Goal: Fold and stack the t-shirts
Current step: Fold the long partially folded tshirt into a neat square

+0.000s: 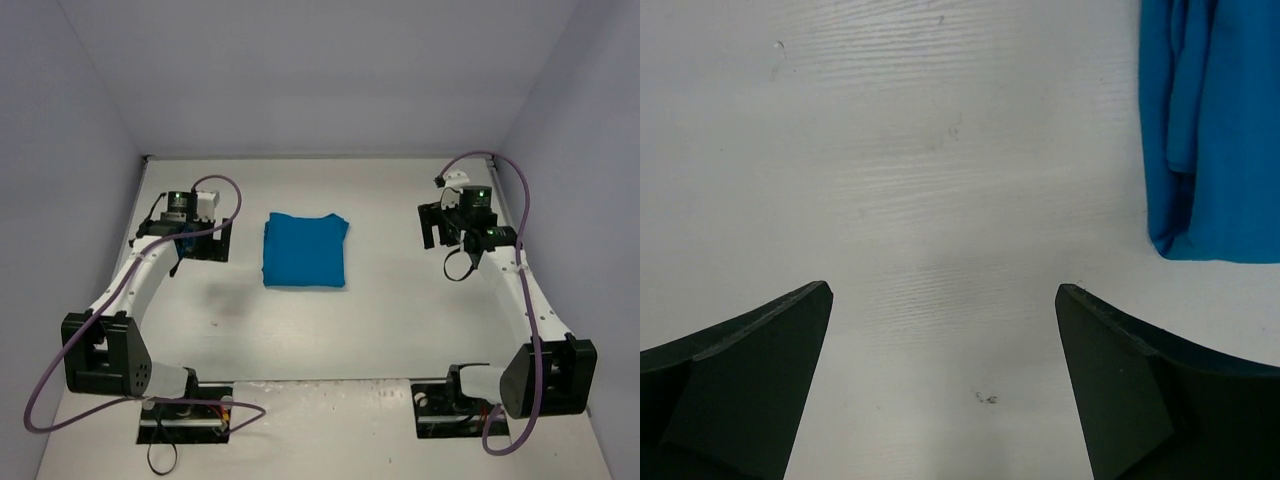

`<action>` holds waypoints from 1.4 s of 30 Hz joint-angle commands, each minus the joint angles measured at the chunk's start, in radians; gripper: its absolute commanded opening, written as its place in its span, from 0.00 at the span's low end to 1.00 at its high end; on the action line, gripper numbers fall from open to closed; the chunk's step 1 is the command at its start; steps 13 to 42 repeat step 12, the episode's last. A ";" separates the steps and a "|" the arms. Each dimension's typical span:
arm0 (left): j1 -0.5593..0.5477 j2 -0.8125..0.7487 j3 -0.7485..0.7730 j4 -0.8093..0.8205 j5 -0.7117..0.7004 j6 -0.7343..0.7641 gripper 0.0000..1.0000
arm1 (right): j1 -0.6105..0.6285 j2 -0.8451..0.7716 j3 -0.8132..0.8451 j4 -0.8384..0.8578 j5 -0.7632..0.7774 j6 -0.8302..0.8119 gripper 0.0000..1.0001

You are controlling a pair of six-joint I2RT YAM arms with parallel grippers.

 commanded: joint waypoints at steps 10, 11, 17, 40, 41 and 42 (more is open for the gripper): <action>0.004 -0.023 -0.019 0.127 -0.080 -0.052 0.92 | -0.021 0.075 -0.011 0.107 0.106 0.063 0.96; 0.004 -0.024 -0.020 0.128 -0.073 -0.051 0.92 | -0.021 0.074 -0.010 0.108 0.106 0.064 0.97; 0.005 -0.025 -0.023 0.129 -0.069 -0.051 0.92 | -0.021 0.072 -0.010 0.108 0.103 0.066 0.99; 0.005 -0.025 -0.023 0.129 -0.069 -0.051 0.92 | -0.021 0.072 -0.010 0.108 0.103 0.066 0.99; 0.005 -0.025 -0.023 0.129 -0.069 -0.051 0.92 | -0.021 0.072 -0.010 0.108 0.103 0.066 0.99; 0.005 -0.025 -0.023 0.129 -0.069 -0.051 0.92 | -0.021 0.072 -0.010 0.108 0.103 0.066 0.99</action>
